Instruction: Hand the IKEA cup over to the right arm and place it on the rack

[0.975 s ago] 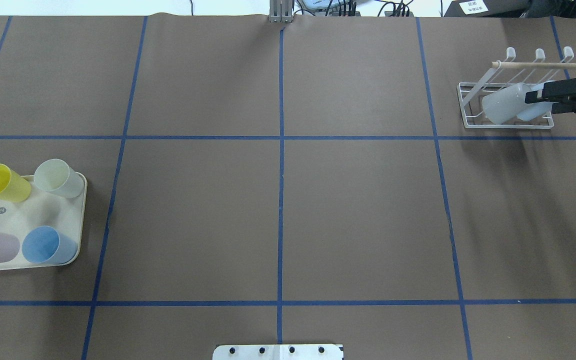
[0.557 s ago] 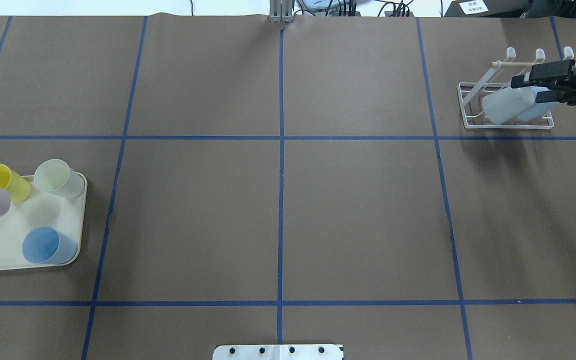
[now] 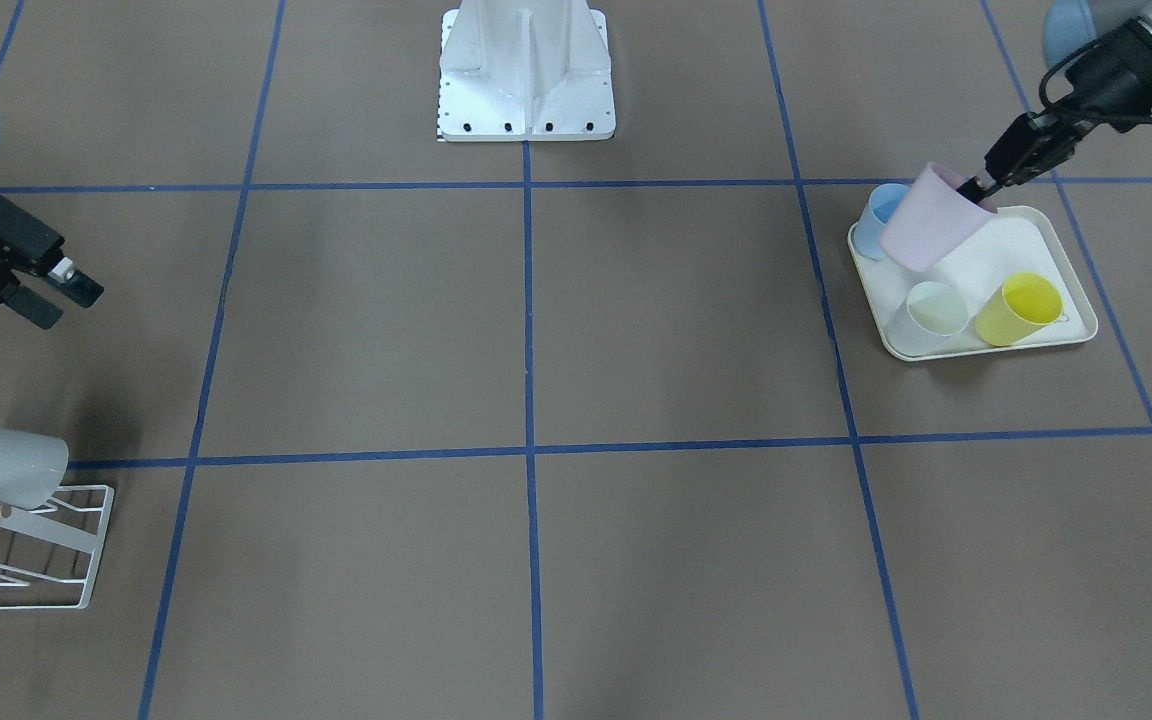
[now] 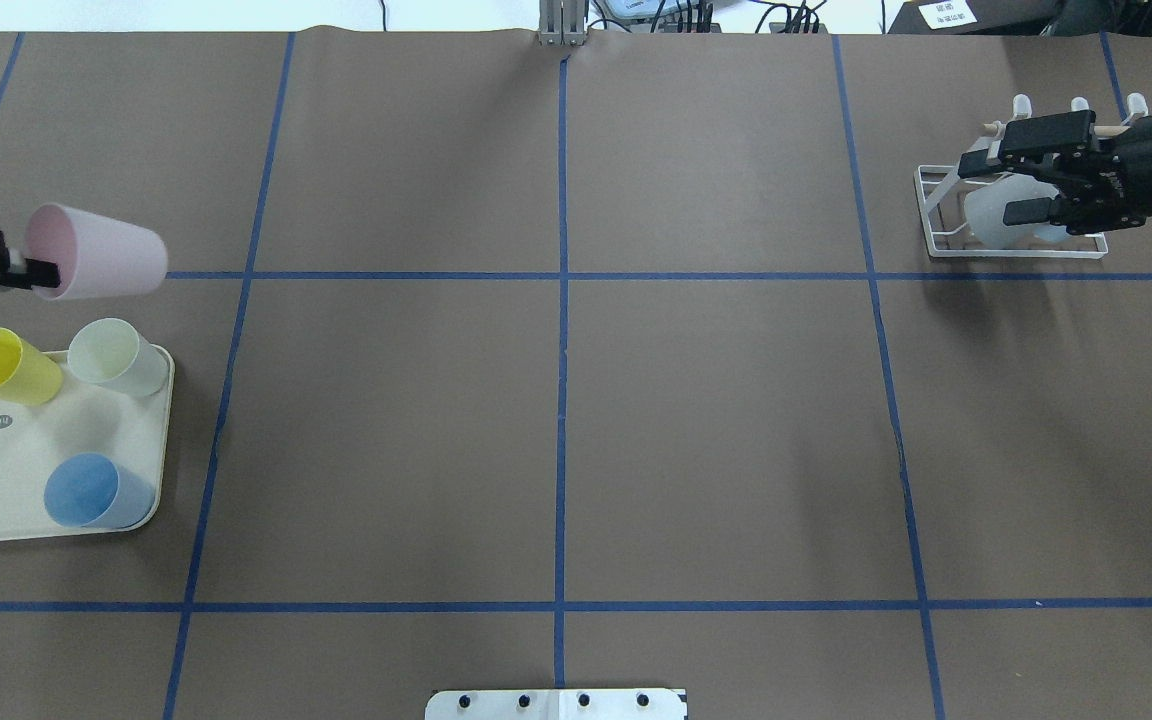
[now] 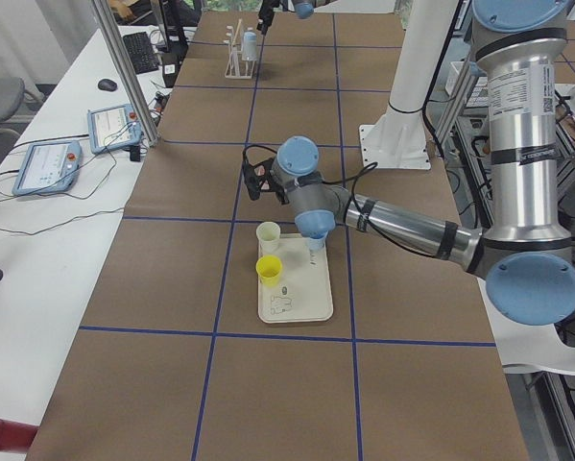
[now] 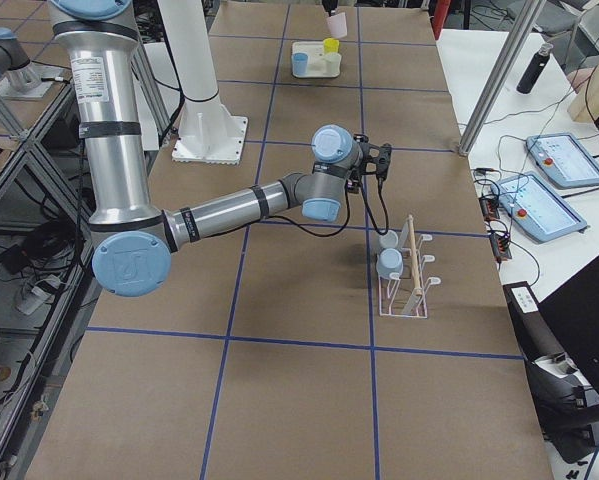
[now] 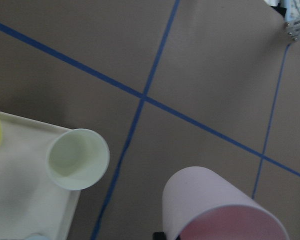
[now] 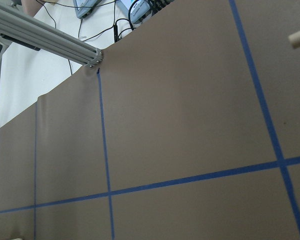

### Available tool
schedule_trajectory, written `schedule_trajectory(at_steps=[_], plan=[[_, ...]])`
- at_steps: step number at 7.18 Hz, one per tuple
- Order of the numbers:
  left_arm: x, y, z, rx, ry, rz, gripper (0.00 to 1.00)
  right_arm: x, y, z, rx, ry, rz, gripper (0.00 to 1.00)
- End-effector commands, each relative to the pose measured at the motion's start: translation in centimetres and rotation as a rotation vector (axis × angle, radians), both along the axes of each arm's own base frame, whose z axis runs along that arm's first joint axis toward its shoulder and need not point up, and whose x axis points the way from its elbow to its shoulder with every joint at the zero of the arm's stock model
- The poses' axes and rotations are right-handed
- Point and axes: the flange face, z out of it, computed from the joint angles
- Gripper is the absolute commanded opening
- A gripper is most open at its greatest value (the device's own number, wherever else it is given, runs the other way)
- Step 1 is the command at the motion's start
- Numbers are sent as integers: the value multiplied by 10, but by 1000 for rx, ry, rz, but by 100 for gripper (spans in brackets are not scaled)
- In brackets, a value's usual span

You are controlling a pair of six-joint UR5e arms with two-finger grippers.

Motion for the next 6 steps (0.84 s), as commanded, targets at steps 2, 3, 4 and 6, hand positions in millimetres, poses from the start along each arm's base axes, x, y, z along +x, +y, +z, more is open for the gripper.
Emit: schedule_trajectory(at_steps=[2, 3, 4, 6], plan=[[108, 6, -97, -83, 230, -56, 0, -18, 20, -54, -110, -209, -24, 99], [132, 23, -103, -90, 317, -89, 0, -22, 24, -64, -150, -276, -35, 99], [154, 40, -108, -72, 385, -106, 0, -23, 24, -82, -179, -322, -44, 99], [173, 64, -111, -9, 536, -106, 0, -36, 22, -127, -226, -406, -86, 98]])
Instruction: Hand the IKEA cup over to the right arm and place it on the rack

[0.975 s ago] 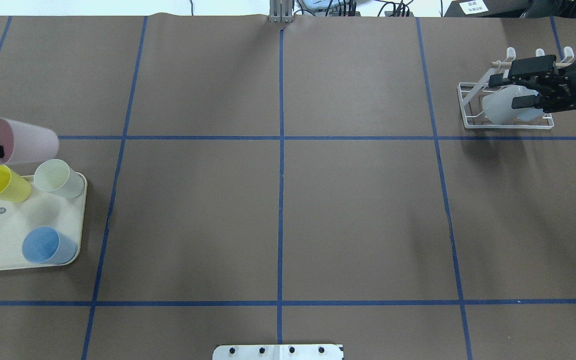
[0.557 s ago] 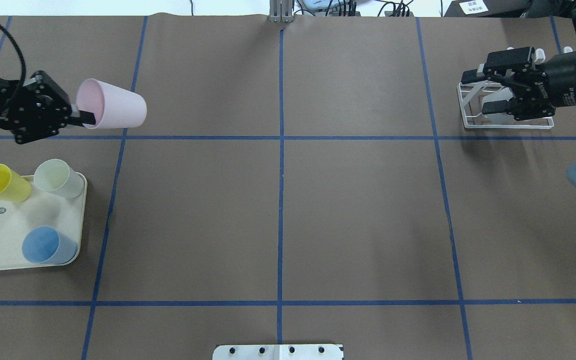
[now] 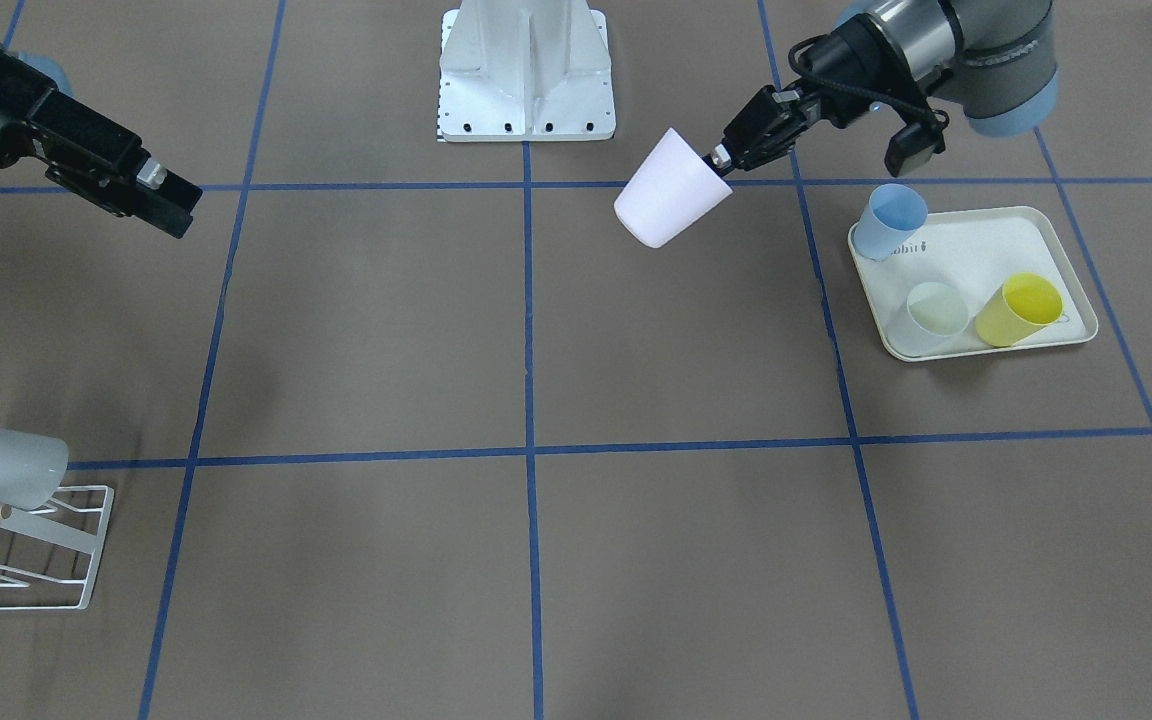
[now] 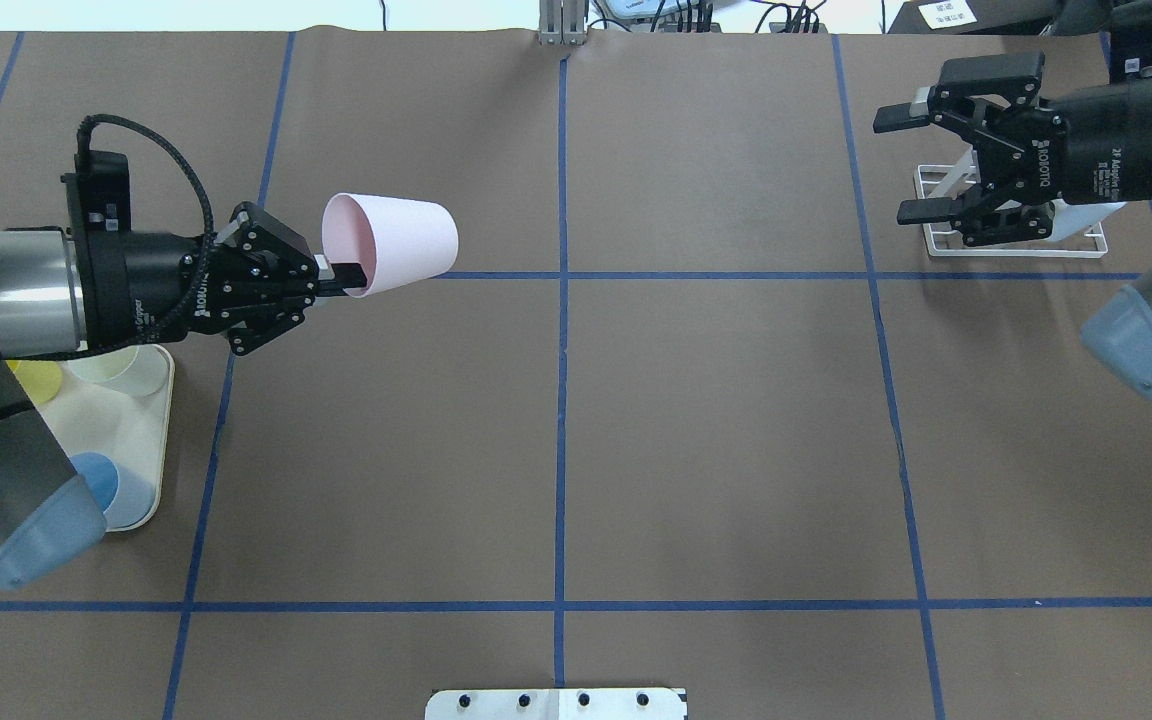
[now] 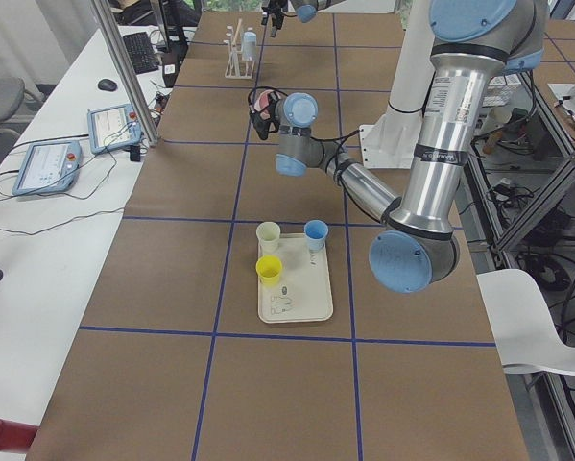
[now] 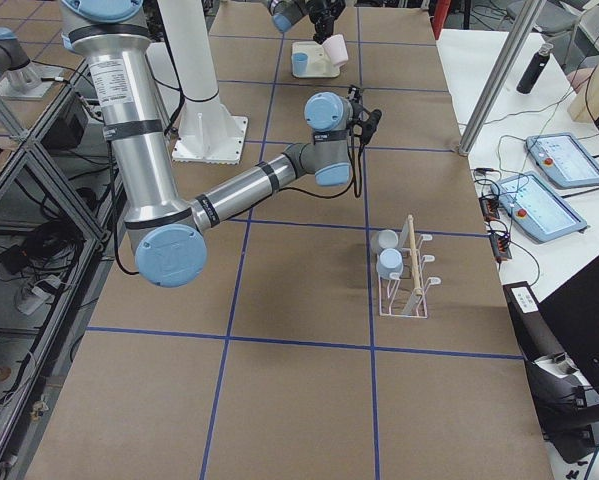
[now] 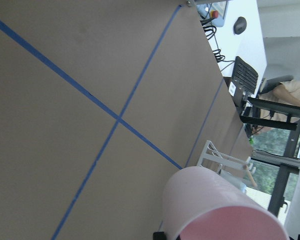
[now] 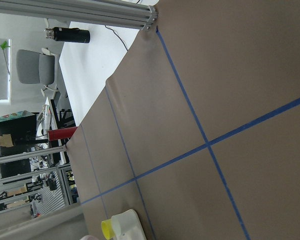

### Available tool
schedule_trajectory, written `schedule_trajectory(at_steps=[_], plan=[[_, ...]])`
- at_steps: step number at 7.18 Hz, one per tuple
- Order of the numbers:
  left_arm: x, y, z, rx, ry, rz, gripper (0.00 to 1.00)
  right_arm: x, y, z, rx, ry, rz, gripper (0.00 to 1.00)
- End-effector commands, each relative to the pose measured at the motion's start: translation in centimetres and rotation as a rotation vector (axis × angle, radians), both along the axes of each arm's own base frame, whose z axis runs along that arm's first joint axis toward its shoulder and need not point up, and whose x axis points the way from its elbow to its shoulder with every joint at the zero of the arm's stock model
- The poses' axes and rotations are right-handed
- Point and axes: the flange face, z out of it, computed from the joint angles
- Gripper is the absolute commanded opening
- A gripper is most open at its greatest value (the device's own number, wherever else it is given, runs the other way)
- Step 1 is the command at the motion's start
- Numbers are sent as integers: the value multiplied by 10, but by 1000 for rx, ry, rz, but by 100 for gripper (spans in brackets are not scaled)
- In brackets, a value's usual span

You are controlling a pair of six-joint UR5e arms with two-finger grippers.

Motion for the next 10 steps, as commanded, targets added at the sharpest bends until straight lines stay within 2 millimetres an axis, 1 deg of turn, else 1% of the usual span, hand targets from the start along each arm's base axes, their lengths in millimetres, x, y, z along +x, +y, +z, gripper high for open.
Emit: schedule_trajectory(at_steps=[1, 2, 3, 5, 6, 7, 8, 10], plan=[[11, 19, -1, 56, 122, 2, 0, -18, 7, -37, 12, -104, -21, 98], [13, 26, -3, 42, 162, 31, 0, -32, 18, -40, 20, -180, -6, 98], [25, 26, -12, 22, 207, 63, 0, -44, 23, -41, 19, -215, -5, 98], [30, 28, -37, -10, 311, 117, 0, -66, 41, -47, 36, -310, 4, 98], [32, 28, -44, -7, 322, 121, 0, -77, 45, -58, 61, -343, -4, 98], [32, 32, -49, -54, 353, 146, 0, -87, 41, -81, 90, -373, -7, 98], [31, 32, -61, -78, 388, 168, 0, -94, 44, -89, 101, -393, -11, 97], [30, 33, -72, -133, 431, 209, 0, -109, 55, -91, 163, -423, -5, 97]])
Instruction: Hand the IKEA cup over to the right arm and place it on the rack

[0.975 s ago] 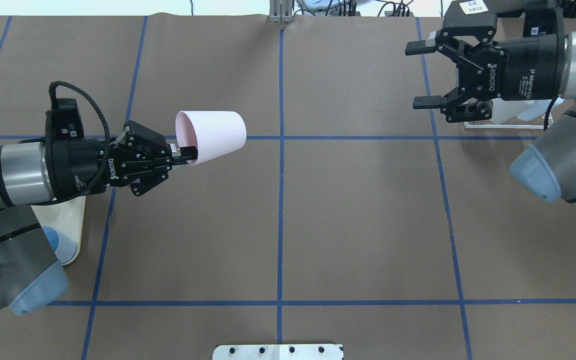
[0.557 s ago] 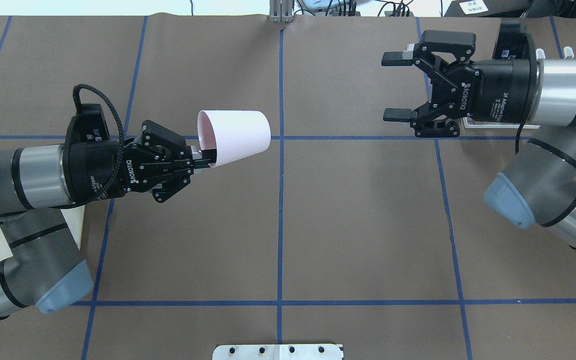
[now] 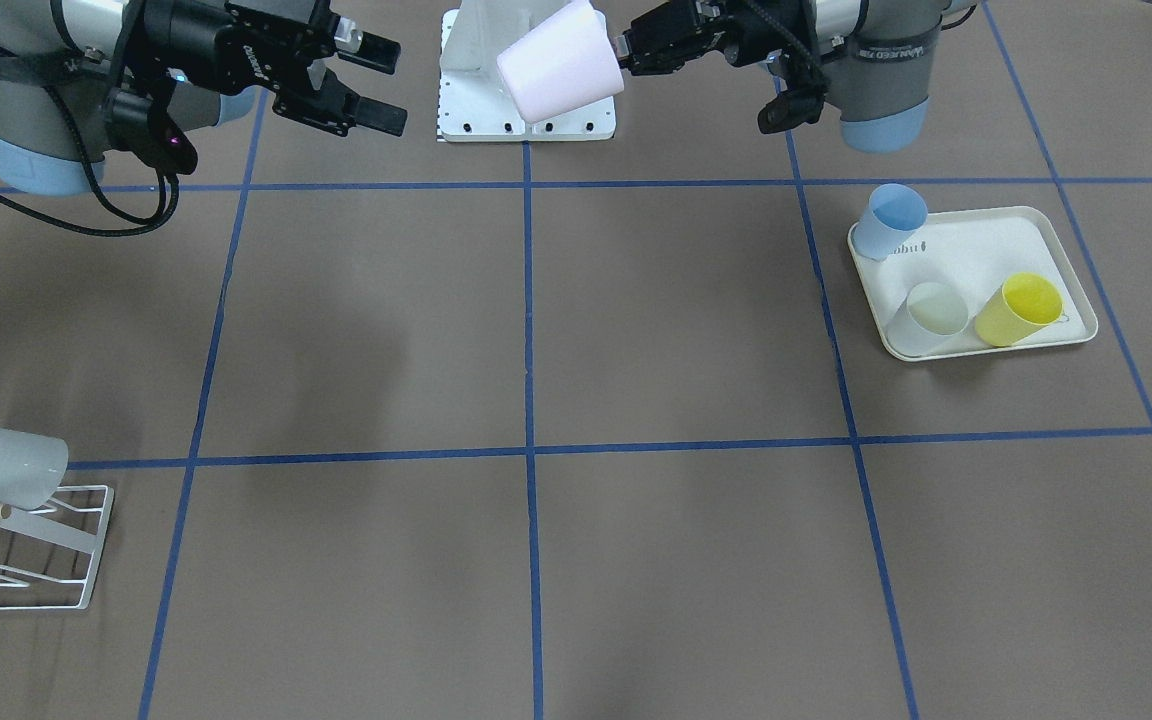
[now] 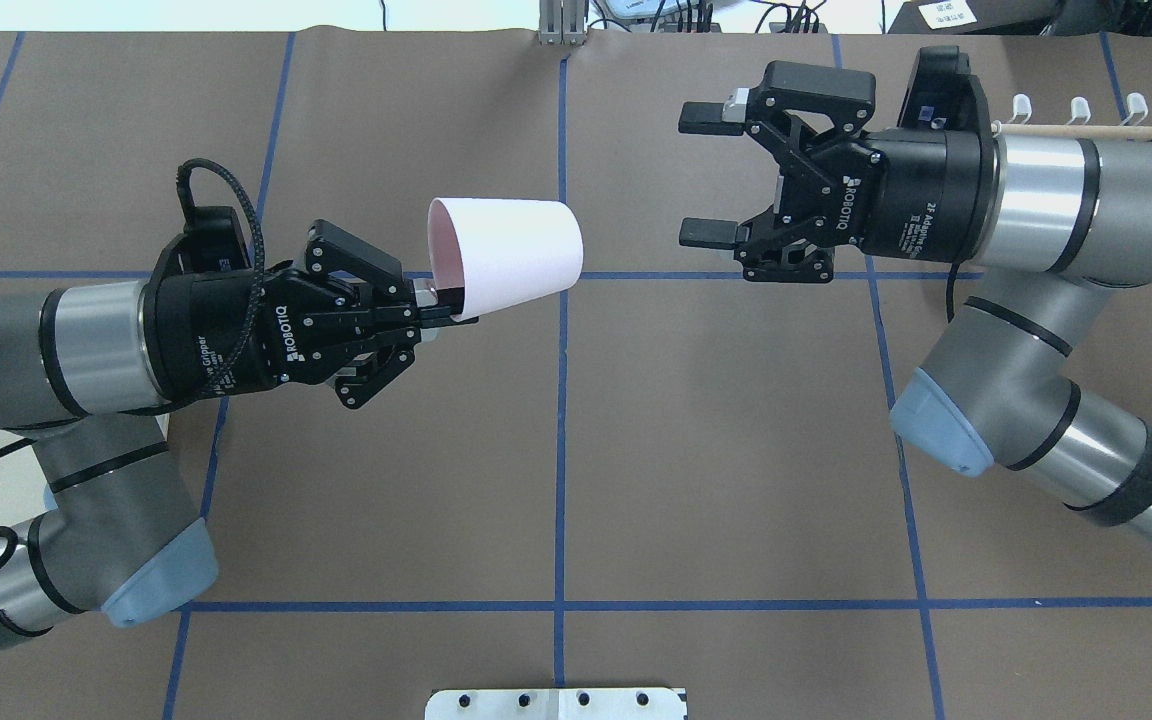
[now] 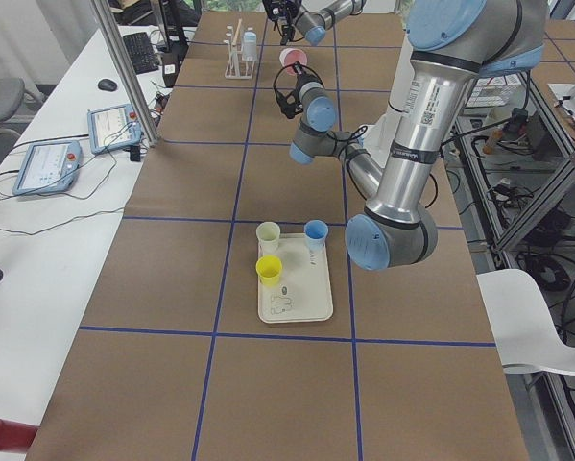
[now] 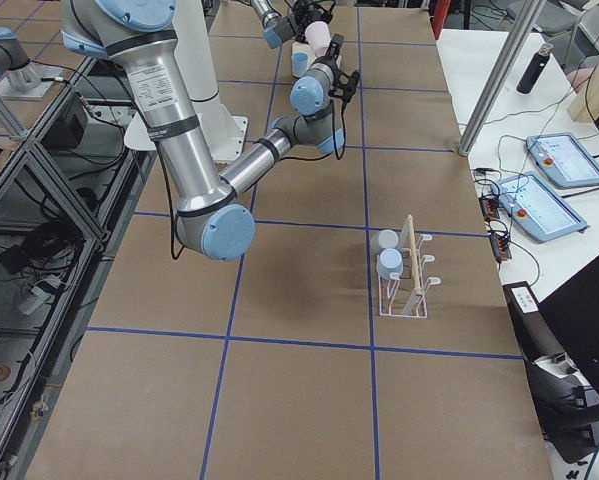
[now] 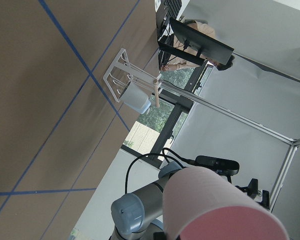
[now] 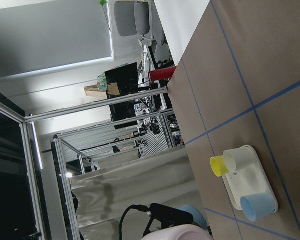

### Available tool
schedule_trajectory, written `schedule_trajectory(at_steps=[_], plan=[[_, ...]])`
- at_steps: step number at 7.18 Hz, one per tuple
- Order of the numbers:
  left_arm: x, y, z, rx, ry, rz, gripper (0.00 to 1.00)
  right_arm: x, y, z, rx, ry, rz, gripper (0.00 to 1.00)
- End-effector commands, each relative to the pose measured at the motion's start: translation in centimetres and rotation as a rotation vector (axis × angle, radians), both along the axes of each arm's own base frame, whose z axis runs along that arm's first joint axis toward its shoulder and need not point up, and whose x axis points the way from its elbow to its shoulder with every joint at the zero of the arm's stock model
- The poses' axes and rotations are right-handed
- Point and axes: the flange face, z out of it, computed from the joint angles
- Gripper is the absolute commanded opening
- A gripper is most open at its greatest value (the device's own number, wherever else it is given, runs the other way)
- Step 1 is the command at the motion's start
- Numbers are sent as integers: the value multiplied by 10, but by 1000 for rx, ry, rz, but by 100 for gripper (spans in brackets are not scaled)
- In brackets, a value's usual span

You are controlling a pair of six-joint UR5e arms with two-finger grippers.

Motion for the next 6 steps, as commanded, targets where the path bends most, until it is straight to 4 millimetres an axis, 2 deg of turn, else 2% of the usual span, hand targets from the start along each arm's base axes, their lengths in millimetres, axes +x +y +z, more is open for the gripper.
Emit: schedule_trajectory(at_steps=[1, 2, 5, 6], plan=[[0, 2, -16, -41, 51, 42, 0, -13, 9, -6, 36, -28, 17, 97], [4, 5, -23, -69, 91, 47, 0, -21, 17, -6, 35, -63, 17, 97], [8, 13, -22, -72, 136, 49, 0, -24, 27, -7, 54, -117, 13, 97], [7, 13, -23, -74, 142, 43, 0, -32, 34, -8, 44, -138, 9, 97]])
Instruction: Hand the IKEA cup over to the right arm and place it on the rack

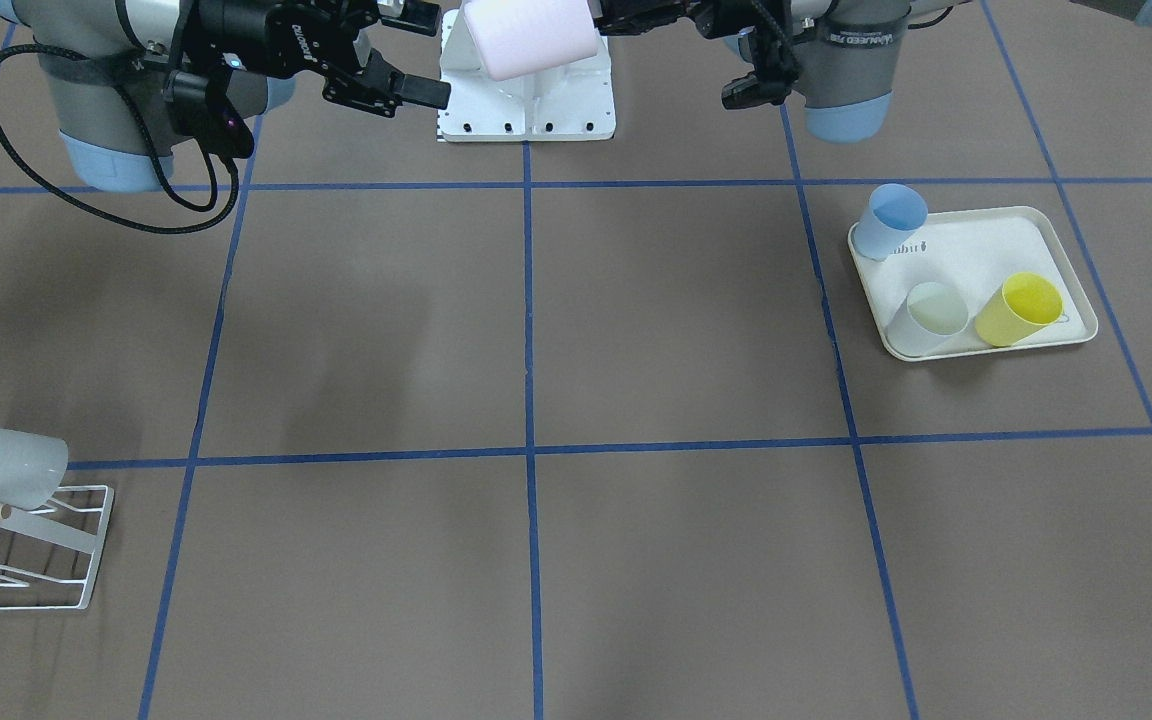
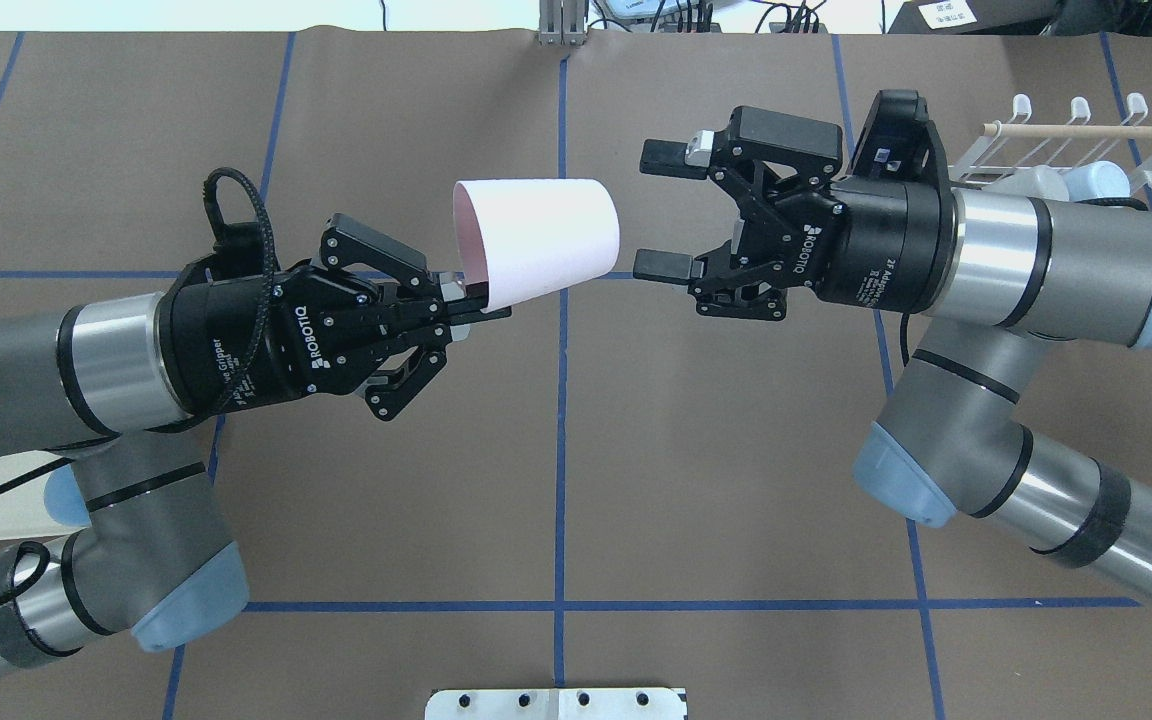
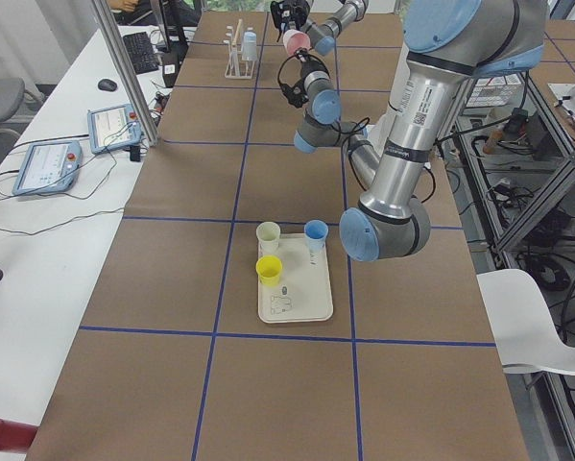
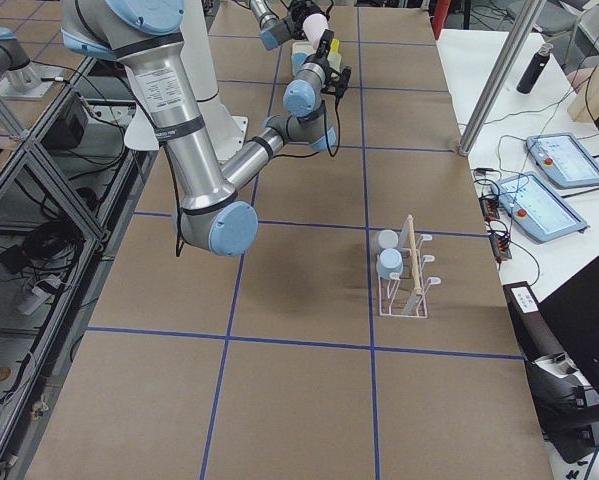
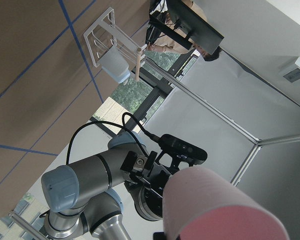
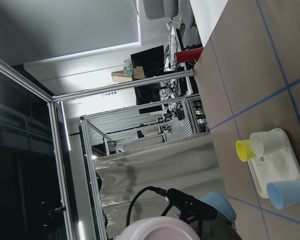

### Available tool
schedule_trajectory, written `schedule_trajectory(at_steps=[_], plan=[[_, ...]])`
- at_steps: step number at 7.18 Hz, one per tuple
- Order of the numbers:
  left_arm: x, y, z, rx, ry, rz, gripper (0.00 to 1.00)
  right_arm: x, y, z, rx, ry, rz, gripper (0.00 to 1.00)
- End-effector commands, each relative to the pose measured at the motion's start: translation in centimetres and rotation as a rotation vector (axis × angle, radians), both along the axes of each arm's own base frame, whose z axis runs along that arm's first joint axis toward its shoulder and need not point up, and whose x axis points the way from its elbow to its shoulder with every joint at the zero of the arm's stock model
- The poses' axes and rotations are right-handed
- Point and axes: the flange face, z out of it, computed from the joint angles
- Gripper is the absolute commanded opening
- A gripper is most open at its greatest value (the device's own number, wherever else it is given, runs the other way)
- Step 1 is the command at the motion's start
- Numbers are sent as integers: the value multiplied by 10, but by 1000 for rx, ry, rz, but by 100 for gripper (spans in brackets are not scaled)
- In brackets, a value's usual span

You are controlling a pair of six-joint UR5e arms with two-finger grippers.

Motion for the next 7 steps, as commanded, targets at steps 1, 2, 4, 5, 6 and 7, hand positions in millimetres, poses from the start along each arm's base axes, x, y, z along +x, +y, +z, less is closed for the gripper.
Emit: schedule_trajectory(at_steps=[1, 2, 4, 5, 6, 7], plan=[[5, 5, -3, -5, 13, 7, 0, -10, 11, -1, -5, -29, -13, 97], [7, 3, -6, -11, 20, -1, 0, -14, 15, 0, -3, -36, -24, 97], [16, 9, -12, -14, 32, 9, 0, -15, 18, -1, -1, -44, -26, 97], [21, 10, -10, -19, 24, 15, 0, -15, 18, -1, -2, -44, -25, 97], [23, 9, -9, -20, 22, 15, 0, -15, 18, -2, -2, -46, -24, 96], [24, 9, -9, -21, 22, 17, 0, -15, 18, -2, 1, -48, -25, 94]])
